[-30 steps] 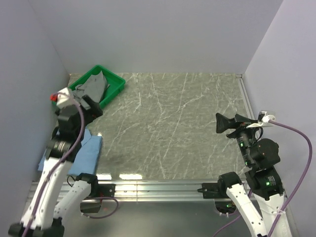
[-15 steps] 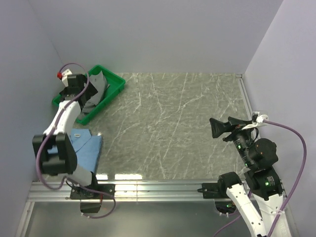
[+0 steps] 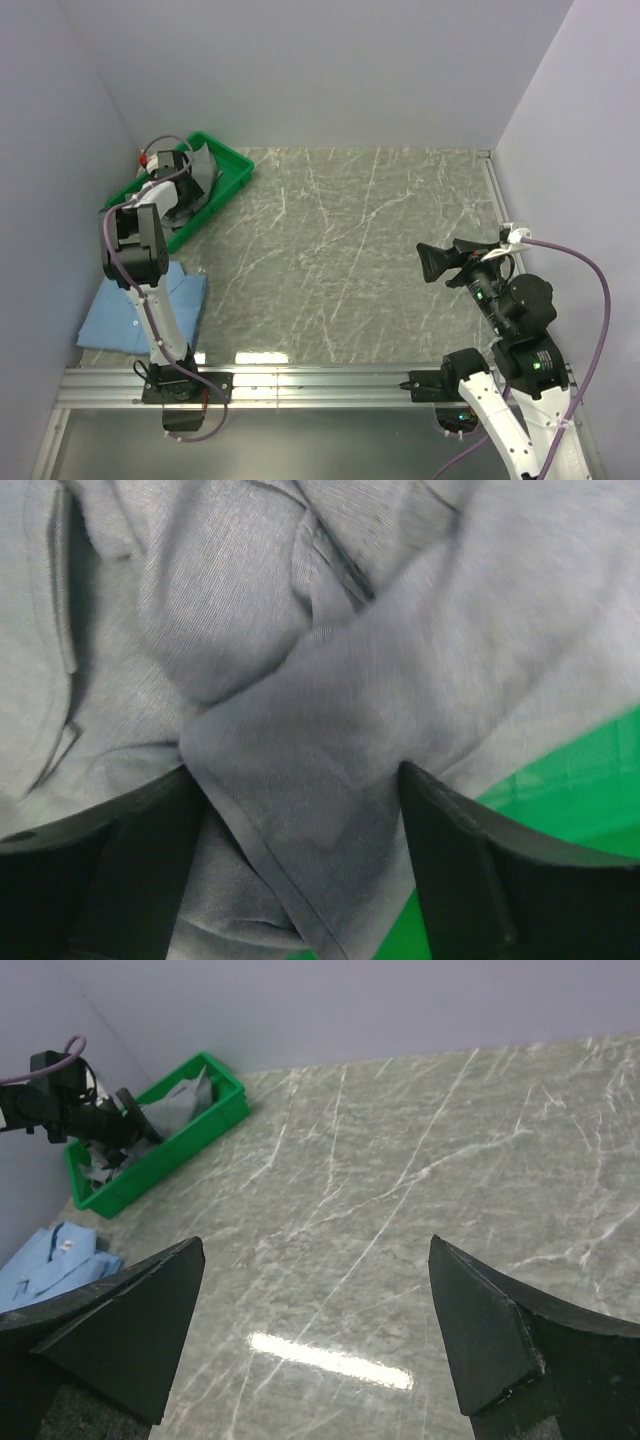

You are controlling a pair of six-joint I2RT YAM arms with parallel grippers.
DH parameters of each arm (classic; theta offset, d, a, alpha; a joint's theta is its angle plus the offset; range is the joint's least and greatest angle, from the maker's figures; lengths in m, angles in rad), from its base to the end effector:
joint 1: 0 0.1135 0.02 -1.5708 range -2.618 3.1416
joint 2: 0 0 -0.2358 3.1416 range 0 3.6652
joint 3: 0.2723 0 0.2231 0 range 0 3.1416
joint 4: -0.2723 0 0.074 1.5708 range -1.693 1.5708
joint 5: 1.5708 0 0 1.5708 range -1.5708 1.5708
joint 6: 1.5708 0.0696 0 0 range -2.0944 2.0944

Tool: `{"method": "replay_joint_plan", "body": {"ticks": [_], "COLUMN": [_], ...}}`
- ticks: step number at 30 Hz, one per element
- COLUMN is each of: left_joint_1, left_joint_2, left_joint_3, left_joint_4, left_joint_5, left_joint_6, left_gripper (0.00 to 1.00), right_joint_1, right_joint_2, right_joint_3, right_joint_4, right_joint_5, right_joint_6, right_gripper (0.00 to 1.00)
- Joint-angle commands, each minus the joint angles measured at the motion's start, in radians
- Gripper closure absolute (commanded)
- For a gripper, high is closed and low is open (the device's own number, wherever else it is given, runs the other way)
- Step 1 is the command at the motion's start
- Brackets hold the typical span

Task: Fold and stack the long sleeve shirts
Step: Grab the shirt from the pile, then move the shirt to the center of the board

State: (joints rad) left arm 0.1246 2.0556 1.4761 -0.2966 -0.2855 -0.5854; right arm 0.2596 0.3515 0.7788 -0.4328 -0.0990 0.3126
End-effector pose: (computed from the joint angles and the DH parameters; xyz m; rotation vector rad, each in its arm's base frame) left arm 0.4269 0.0732 0.1465 -0.9517 2.2078 0.1375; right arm 0.1070 0.0355 0.3376 -0.0364 1.6003 0.5247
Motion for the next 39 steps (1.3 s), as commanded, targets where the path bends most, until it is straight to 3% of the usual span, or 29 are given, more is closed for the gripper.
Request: {"method": "replay_joint_plan", "body": {"ticks": [1, 2, 4, 5, 6, 8, 15, 23, 27, 30, 31, 35, 37, 39], "left_joint_1": [0.012, 0.013, 0.015, 0.014, 0.014, 0.014, -0.022, -0.258, -0.373, -0.459, -0.503, -0.6, -0.644, -0.663], "left_joint_2": [0.035, 0.041, 0.049, 0.044, 0.028, -0.023, -0.245, -0.376, -0.428, -0.5, -0.521, -0.656, -0.707, -0.793], "left_joint_3": [0.065, 0.07, 0.085, 0.092, 0.104, 0.119, 0.255, 0.567, 0.587, 0.479, 0.436, 0.162, 0.071, -0.067], "left_joint_4": [0.025, 0.03, 0.034, 0.036, 0.036, 0.04, 0.06, 0.048, 0.06, 0.117, 0.138, 0.212, 0.235, 0.237], "left_joint_5": [0.009, 0.011, 0.019, 0.02, 0.019, 0.0, -0.04, -0.054, 0.026, 0.1, 0.141, 0.268, 0.308, 0.357], "left_joint_6": [0.018, 0.021, 0.032, 0.045, 0.048, 0.059, 0.113, 0.234, 0.208, 0.171, 0.165, 0.104, 0.085, 0.059], "left_gripper": [0.26, 0.46, 0.68, 0.88, 0.96, 1.0, 1.0, 1.0, 1.0, 1.0, 0.95, 0.59, 0.5, 0.31], "right_joint_1": [0.006, 0.006, 0.006, 0.006, 0.006, 0.004, 0.006, 0.006, 0.007, 0.006, 0.007, 0.006, 0.006, 0.006], "right_joint_2": [0.023, 0.023, 0.023, 0.021, 0.021, 0.02, 0.03, 0.014, -0.005, -0.016, -0.017, -0.011, 0.009, 0.042], "right_joint_3": [0.03, 0.033, 0.037, 0.039, 0.04, 0.046, 0.069, 0.086, 0.089, 0.088, 0.088, 0.088, 0.096, 0.099], "right_joint_4": [-0.015, -0.02, -0.027, -0.03, -0.03, -0.027, -0.026, -0.024, -0.027, -0.034, -0.037, -0.05, -0.066, -0.073], "right_joint_5": [-0.013, -0.011, -0.008, -0.008, -0.01, -0.013, -0.041, -0.031, -0.024, -0.001, 0.005, 0.024, 0.018, 0.007], "right_joint_6": [-0.026, -0.027, -0.027, -0.026, -0.026, -0.023, -0.02, -0.026, -0.032, -0.032, -0.03, -0.03, -0.03, -0.033], "right_gripper": [0.0, 0.0, 0.0, 0.0, 0.0, 0.0, 0.0, 0.0, 0.0, 0.0, 0.0, 0.0, 0.0, 0.0]}}
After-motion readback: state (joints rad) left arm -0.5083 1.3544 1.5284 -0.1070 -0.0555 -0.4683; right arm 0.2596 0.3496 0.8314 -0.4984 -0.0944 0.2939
